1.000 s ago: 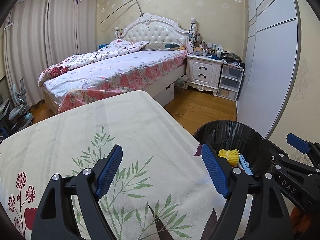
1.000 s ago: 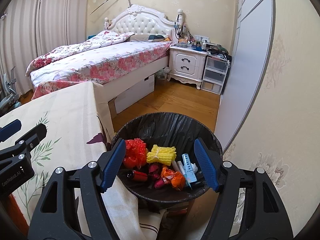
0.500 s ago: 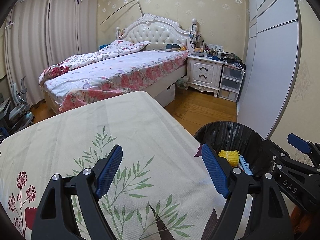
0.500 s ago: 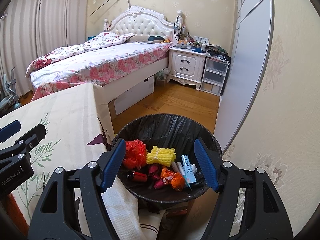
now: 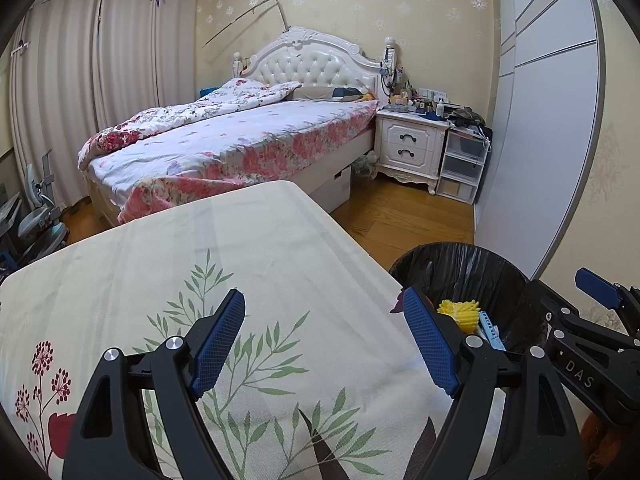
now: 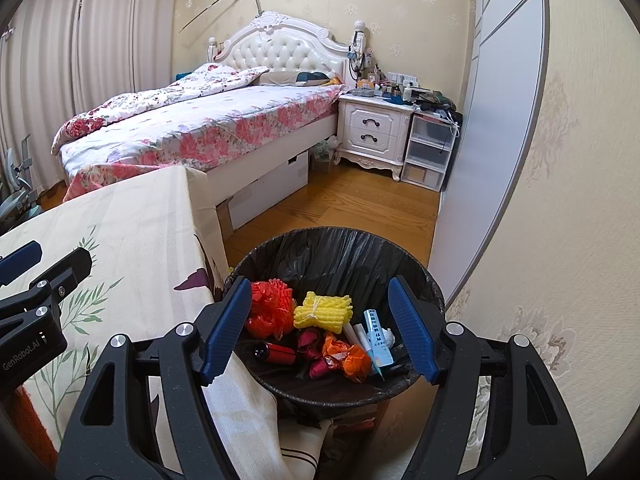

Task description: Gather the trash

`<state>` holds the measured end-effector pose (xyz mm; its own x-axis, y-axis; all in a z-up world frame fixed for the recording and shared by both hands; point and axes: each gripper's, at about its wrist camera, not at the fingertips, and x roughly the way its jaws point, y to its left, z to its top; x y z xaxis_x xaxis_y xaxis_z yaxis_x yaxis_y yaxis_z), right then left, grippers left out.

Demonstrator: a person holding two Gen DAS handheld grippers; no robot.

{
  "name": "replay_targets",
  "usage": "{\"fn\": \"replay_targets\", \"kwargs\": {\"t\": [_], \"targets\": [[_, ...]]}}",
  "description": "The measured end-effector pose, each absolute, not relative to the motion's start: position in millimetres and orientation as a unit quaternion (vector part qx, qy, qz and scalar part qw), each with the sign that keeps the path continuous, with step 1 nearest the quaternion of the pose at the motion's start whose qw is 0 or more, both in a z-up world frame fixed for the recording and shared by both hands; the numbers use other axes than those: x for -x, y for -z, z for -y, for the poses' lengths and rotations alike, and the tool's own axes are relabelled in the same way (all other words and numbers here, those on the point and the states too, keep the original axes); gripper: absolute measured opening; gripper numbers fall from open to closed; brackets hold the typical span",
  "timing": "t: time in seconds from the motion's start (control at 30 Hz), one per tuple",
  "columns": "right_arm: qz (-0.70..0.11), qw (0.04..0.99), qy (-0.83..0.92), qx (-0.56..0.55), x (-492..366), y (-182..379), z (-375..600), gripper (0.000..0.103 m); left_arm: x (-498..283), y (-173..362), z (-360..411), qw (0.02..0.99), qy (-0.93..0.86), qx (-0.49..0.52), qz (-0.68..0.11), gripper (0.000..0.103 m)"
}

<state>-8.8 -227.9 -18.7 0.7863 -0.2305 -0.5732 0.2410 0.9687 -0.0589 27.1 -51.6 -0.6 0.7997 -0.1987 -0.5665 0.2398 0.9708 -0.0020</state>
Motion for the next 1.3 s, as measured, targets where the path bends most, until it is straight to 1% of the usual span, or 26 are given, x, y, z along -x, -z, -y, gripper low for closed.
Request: {"fn": "replay_targets", "kwargs": {"t": [1.3], "targets": [[-0.303,0.945,0.123,-0.008,9.4,19.6,226.2,0.069,-23.7,4.1,54.9,0.949,0.112,-0.043,-0.291,0.079]]}}
